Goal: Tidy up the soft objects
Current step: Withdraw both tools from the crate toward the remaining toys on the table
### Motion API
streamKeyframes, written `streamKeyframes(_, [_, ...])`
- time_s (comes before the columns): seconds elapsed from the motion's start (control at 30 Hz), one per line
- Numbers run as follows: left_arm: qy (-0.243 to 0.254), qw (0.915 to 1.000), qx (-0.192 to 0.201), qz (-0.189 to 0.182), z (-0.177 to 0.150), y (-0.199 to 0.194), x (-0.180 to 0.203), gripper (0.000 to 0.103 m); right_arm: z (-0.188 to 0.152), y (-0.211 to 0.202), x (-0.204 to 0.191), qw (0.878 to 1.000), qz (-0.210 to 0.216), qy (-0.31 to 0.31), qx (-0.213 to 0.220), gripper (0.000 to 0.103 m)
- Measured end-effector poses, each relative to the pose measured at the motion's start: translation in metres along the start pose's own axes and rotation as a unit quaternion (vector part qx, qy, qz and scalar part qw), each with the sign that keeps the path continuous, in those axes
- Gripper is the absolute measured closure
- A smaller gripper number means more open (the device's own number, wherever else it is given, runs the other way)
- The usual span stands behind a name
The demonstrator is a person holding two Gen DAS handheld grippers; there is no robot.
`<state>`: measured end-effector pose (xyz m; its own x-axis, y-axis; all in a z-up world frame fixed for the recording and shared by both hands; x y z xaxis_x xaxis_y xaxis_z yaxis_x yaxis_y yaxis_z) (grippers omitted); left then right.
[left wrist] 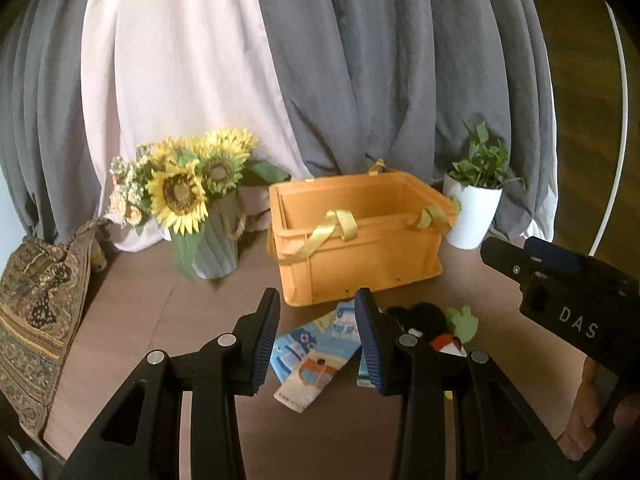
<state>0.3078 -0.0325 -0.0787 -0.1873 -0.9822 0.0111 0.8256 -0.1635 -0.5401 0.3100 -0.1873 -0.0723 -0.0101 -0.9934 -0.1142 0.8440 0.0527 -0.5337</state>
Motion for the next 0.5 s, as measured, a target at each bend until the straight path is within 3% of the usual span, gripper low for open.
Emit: streamKeyframes(0.5, [0.018,0.9984,-0.053,-0.007,-0.044,0.029,0.000,0.065,-0.049,0.015,0.003,0.998,-0.019,0.026,-0.052,0.042])
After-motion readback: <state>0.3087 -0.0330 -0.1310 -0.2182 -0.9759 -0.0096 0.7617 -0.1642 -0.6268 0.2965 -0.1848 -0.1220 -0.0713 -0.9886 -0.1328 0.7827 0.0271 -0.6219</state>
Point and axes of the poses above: each gripper's, at about its wrist camera, not at the fingertips, and y roughly the way its jaws point, x to its right, z to its top, the point moved 5 cm from there along y, roughly the way its jaws point, and after that the axes turned 3 degrees about -y, right-handed, at the moved point
